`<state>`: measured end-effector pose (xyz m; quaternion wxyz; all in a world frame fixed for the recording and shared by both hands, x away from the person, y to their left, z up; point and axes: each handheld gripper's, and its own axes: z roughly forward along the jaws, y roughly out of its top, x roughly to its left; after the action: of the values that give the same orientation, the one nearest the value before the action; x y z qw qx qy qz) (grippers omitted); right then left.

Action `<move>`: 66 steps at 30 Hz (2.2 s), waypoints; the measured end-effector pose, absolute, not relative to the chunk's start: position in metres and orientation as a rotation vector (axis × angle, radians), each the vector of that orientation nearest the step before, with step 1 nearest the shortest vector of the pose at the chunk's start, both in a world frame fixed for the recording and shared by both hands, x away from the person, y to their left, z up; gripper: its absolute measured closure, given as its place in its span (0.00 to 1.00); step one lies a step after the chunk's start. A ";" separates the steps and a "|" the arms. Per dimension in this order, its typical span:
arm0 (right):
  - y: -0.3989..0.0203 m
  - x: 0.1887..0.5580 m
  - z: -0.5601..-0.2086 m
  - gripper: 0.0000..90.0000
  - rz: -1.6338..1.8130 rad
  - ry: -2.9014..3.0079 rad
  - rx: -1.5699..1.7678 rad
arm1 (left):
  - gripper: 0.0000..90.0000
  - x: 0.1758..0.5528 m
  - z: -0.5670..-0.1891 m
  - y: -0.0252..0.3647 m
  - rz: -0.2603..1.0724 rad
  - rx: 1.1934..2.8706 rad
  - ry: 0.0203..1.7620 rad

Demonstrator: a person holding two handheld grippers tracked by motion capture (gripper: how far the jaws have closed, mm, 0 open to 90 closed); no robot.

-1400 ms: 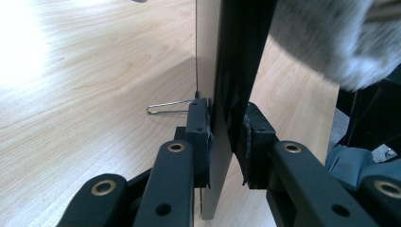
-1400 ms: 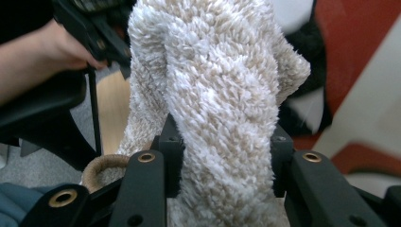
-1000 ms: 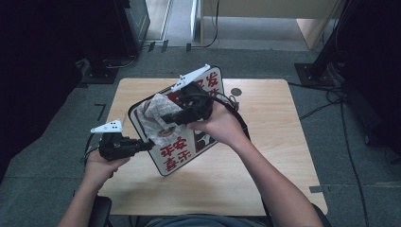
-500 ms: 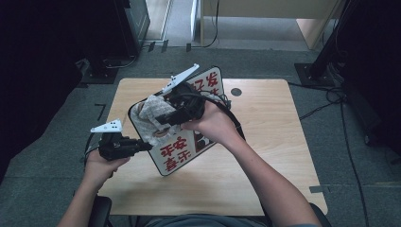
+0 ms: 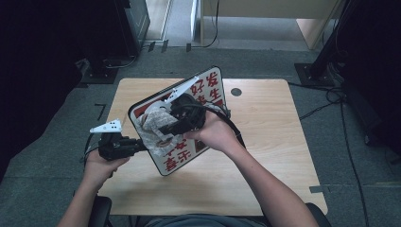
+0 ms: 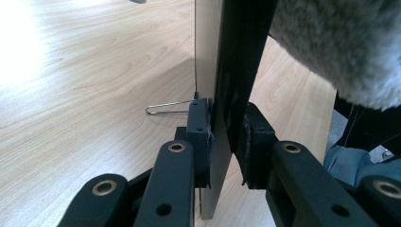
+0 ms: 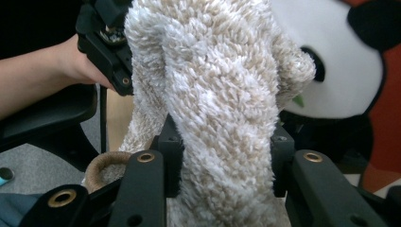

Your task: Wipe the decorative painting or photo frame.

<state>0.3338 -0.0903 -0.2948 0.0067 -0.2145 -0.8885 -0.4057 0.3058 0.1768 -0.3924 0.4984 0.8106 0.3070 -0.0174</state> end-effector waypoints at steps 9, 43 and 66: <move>-0.093 0.331 -0.313 0.69 -1.260 -2.766 -0.673 | 0.86 0.306 -0.393 0.177 -0.039 1.961 0.741; -0.104 0.318 -0.391 0.68 -1.164 -2.767 -0.638 | 0.86 0.305 -0.391 0.178 -0.032 1.947 0.746; -0.112 0.305 -0.448 0.69 -1.154 -2.753 -0.637 | 0.86 0.305 -0.390 0.180 -0.026 1.936 0.748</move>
<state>0.3052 -0.1116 -0.4479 0.0447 -0.2085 -0.9011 -0.3776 0.3051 0.1798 -0.3899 0.5081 0.8033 0.3105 -0.0107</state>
